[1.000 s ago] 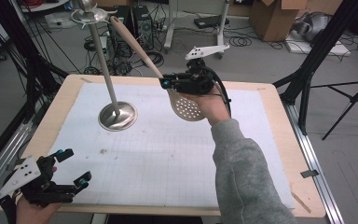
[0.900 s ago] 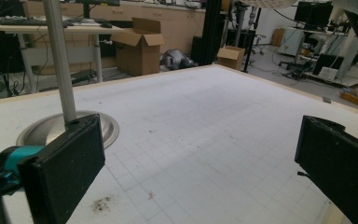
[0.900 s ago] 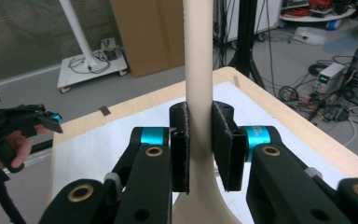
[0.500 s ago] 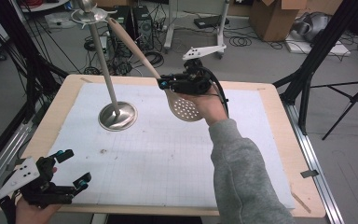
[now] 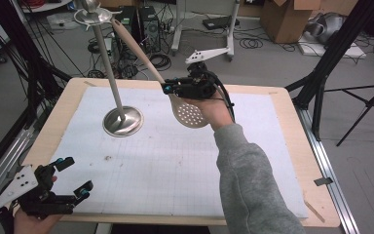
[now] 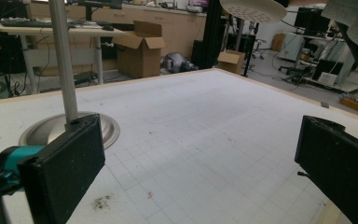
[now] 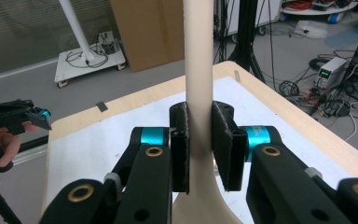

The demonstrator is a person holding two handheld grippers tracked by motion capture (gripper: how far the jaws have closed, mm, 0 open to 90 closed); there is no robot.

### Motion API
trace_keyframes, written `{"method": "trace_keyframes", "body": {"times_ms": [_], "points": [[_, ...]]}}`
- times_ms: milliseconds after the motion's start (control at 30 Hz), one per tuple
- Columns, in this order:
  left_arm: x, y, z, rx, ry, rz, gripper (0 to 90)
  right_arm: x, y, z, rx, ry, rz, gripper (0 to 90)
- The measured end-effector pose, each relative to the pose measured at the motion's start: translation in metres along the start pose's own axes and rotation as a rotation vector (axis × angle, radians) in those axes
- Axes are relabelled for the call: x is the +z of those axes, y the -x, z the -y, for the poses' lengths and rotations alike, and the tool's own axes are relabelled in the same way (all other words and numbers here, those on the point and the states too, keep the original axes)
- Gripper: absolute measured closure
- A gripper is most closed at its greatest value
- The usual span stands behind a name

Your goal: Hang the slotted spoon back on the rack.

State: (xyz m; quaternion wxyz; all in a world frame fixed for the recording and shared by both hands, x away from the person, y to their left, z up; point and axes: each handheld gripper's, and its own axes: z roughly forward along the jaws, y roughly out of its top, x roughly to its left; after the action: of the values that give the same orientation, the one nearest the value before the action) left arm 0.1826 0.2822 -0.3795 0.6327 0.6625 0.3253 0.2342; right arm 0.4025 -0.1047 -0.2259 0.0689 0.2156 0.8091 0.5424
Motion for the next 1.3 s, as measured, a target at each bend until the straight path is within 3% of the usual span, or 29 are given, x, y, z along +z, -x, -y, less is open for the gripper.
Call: {"method": "trace_keyframes", "body": {"times_ms": [1300], "points": [[-0.008, 0.004, 0.001, 0.006, -0.006, -0.018, 1.8, 0.047, -0.006, 0.002, 0.004, -0.058, 0.027, 78.5]]}}
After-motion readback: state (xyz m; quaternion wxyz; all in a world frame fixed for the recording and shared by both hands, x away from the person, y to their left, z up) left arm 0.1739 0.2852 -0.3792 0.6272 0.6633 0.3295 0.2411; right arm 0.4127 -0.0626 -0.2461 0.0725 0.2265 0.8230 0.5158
